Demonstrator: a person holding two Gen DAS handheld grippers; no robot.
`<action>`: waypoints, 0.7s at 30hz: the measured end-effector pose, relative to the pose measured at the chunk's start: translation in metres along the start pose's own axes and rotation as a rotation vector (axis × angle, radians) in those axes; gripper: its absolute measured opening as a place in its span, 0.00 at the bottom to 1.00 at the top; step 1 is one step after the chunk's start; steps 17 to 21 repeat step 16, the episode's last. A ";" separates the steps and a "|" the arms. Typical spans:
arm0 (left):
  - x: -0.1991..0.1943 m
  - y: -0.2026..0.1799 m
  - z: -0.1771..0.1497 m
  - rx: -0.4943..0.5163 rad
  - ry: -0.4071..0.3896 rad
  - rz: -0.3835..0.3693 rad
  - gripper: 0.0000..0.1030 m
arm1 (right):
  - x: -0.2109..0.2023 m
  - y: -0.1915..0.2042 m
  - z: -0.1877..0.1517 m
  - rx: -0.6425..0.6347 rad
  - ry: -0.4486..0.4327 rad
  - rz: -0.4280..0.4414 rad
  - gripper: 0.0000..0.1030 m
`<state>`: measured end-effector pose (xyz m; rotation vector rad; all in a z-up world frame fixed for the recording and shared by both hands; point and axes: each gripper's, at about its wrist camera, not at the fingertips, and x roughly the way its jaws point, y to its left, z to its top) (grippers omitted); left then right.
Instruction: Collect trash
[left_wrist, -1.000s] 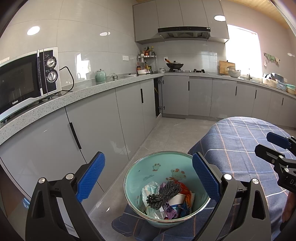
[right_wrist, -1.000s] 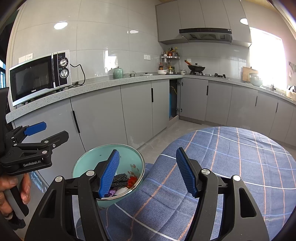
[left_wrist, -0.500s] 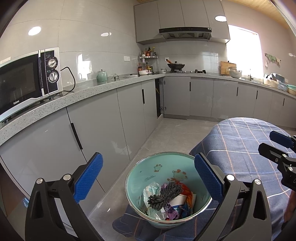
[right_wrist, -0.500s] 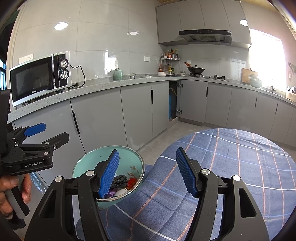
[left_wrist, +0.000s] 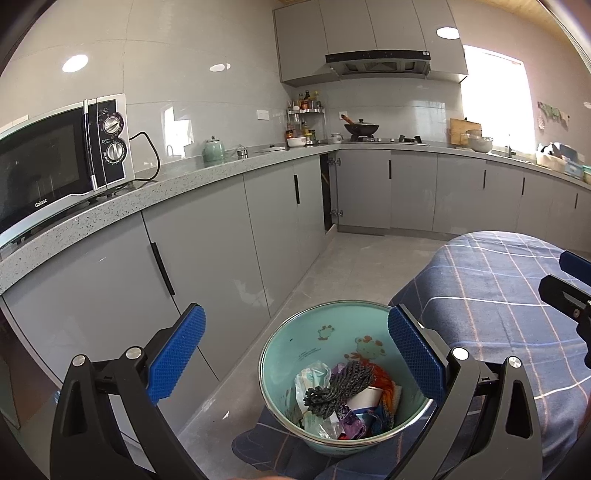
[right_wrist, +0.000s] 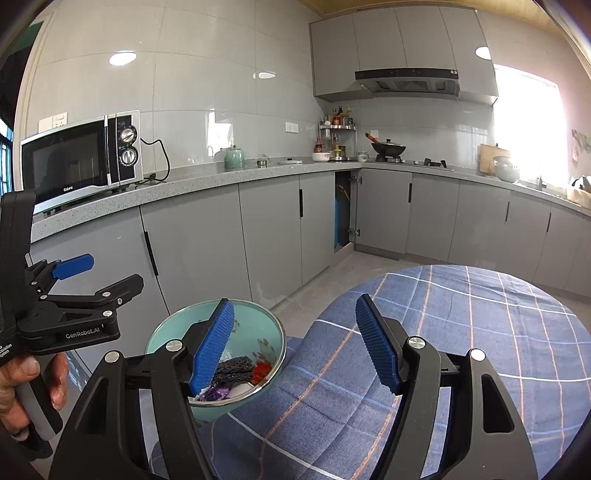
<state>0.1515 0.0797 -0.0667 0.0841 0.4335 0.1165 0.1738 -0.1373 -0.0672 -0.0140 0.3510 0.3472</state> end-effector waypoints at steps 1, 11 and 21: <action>0.001 0.000 0.000 0.002 0.000 0.002 0.95 | 0.000 0.000 0.000 0.001 0.001 0.000 0.66; -0.002 -0.003 -0.001 0.008 -0.002 -0.012 0.95 | 0.001 -0.004 -0.003 -0.001 0.009 -0.015 0.67; -0.001 -0.002 -0.001 -0.002 0.008 -0.044 0.95 | -0.002 -0.017 -0.003 0.015 0.003 -0.045 0.72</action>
